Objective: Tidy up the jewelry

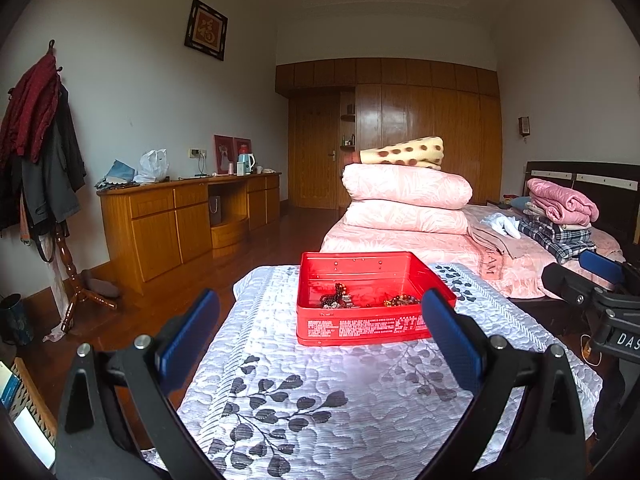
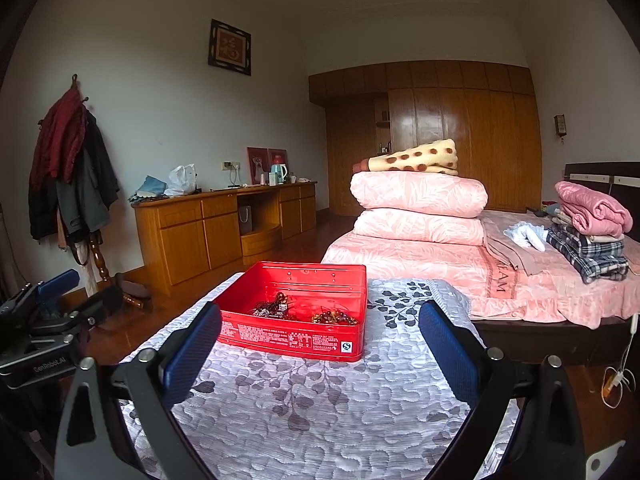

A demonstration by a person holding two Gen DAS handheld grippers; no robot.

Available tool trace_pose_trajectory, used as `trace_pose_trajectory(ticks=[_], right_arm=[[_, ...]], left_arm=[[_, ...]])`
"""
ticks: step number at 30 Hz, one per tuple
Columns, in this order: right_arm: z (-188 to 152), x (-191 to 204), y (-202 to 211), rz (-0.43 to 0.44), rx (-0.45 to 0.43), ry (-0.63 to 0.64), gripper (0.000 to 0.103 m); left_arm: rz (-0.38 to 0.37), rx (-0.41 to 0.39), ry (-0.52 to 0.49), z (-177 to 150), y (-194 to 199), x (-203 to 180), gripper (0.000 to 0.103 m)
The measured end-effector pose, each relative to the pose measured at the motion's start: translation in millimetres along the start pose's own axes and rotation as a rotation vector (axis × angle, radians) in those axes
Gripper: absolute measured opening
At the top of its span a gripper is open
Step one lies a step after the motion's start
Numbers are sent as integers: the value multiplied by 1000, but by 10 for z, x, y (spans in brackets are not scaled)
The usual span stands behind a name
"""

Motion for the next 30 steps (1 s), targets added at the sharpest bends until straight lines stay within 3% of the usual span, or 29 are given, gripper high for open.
trace_pose_trajectory(ticks=[30], right_arm=[[-12, 10, -30, 4, 7, -1, 97]], left_arm=[[4, 3, -5, 2, -1, 15, 98]])
Point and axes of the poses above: each gripper's, at about its wrist camera, not at the fingertips, and y roughly against the way its jaws point, x to its left, z to its top, the point moved 2 cm from there along -y, roughly the way its jaws point, and after that the axes turned 6 degrees about y, right-handed, at the moved point
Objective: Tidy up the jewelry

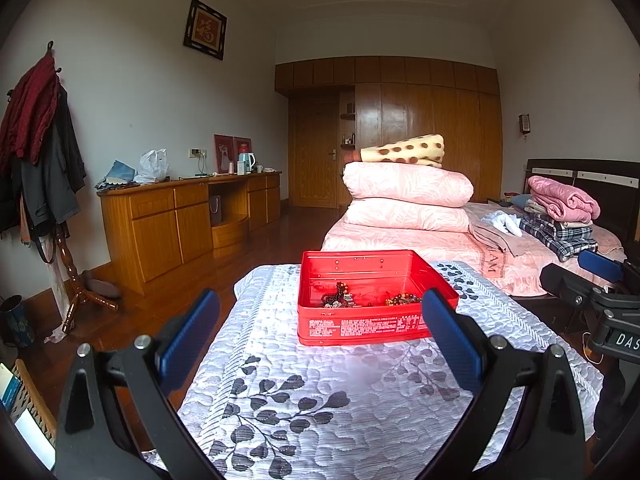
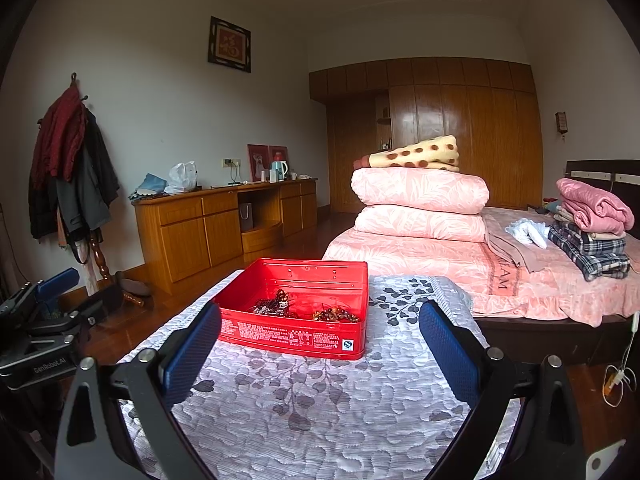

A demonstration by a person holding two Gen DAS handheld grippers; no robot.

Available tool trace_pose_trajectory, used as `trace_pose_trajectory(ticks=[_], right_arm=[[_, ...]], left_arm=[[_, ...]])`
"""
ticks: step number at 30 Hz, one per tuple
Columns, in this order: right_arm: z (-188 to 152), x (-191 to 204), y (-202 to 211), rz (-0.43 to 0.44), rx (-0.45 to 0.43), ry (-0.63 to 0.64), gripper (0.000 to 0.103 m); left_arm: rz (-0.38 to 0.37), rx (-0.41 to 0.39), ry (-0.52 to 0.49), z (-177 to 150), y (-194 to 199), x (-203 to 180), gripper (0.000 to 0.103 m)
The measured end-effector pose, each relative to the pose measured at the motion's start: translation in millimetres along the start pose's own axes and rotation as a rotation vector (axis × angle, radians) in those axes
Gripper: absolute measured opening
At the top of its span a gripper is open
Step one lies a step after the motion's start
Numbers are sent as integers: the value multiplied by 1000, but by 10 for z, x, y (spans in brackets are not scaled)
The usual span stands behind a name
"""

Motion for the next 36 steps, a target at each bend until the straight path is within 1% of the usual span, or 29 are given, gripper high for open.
trace_pose_trajectory(ticks=[27, 36], right_arm=[[-22, -12, -42, 1, 9, -3, 97], [-82, -17, -69, -1, 17, -6, 97]], left_arm=[[-1, 12, -3, -4, -67, 13, 98], [0, 22, 2, -19, -92, 25, 98]])
Point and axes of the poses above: each gripper's, at about its wrist camera, not at the fingertips, and y roughly against the way its jaws point, x to its left, z to its top, the point moved 2 cm from there along -y, roughly the way its jaws point, and after that the axes turned 6 degrees about y, right-handed, at the moved point
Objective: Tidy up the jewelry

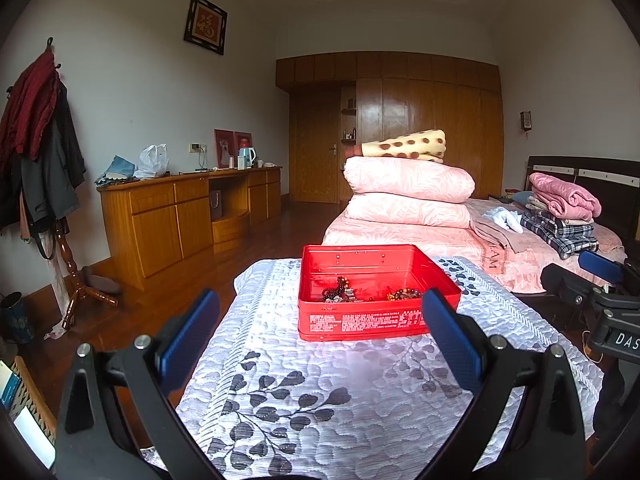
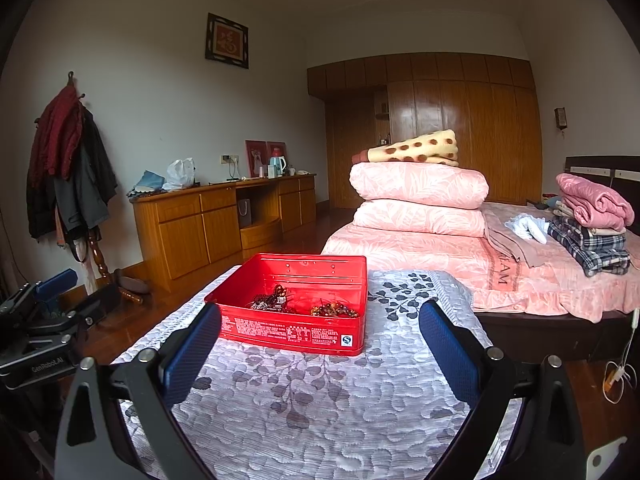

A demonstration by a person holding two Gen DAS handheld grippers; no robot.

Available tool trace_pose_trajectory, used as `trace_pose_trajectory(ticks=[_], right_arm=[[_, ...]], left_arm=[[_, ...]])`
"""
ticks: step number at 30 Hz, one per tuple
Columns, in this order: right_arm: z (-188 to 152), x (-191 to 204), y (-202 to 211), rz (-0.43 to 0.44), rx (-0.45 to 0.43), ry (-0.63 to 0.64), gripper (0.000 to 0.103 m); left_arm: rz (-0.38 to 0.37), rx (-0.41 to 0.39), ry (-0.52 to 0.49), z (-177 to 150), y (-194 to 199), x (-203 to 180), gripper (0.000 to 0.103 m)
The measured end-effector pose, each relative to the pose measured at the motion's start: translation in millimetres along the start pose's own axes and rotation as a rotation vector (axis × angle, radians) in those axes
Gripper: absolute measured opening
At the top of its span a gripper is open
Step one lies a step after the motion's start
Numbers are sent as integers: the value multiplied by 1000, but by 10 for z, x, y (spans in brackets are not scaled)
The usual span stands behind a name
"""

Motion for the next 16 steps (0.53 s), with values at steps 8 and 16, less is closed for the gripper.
trace_pose_trajectory(ticks=[8, 16], right_arm=[[-22, -12, -10, -3, 4, -3, 97], [-27, -14, -6, -3, 3, -3, 97]], left_arm=[[-8, -2, 3, -6, 3, -2, 98], [-5, -1, 2, -4, -3, -7, 98]])
Point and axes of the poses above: each gripper's, at about its wrist camera, not at the fingertips, and y roughly against the way its jaws point, x to its left, z to its top, the point moved 2 cm from there along -y, roughly the way its jaws point, and after that the axes turned 6 degrees about y, right-handed, at the moved point
